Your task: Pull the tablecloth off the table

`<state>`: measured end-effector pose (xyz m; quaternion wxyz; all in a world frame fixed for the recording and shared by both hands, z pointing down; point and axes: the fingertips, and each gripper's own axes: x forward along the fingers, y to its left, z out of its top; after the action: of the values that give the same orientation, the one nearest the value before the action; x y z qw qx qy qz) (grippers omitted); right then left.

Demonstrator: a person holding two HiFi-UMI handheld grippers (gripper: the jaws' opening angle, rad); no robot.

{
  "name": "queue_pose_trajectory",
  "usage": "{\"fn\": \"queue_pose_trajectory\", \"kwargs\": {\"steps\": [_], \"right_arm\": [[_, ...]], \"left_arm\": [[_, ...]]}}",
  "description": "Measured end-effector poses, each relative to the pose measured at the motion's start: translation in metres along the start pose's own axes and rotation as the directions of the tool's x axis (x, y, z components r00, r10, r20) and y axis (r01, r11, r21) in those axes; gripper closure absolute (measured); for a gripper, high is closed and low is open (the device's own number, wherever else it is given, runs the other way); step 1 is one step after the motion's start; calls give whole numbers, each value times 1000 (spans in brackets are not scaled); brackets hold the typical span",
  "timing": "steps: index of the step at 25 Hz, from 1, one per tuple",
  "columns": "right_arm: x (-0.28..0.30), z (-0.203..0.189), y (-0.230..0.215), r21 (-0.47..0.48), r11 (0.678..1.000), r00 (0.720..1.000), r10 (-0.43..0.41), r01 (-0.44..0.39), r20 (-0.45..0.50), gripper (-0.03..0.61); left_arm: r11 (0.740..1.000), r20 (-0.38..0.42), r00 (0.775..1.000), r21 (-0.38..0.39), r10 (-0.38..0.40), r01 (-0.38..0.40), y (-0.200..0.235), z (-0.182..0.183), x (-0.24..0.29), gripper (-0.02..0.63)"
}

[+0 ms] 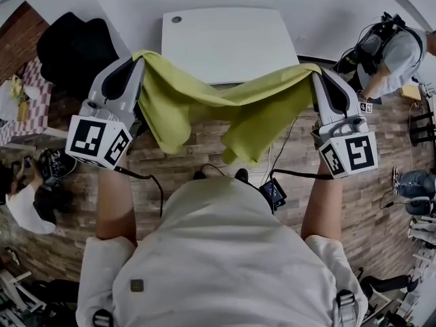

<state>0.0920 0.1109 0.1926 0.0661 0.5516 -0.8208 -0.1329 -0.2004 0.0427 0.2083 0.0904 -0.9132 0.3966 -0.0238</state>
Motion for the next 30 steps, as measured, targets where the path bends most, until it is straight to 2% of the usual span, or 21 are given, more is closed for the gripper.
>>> {"fn": "queue_pose_trajectory", "kwargs": {"steps": [5,11,30], "right_arm": [[-3,-6,-5,-16,1000,1000,-13,13,1,555],[-6,-18,-15,-16,1000,1000,12,-12,-16,555],[-30,-48,-97,-9,998,998,67,-67,-5,555]], "left_arm": [[1000,4,1000,-10,5,-5,-4,0,4,600],[999,-4,1000,-33,13,-13,-17,-2,15,600],[996,-26,997,-53,74,-76,-85,-5,67,600]]}}
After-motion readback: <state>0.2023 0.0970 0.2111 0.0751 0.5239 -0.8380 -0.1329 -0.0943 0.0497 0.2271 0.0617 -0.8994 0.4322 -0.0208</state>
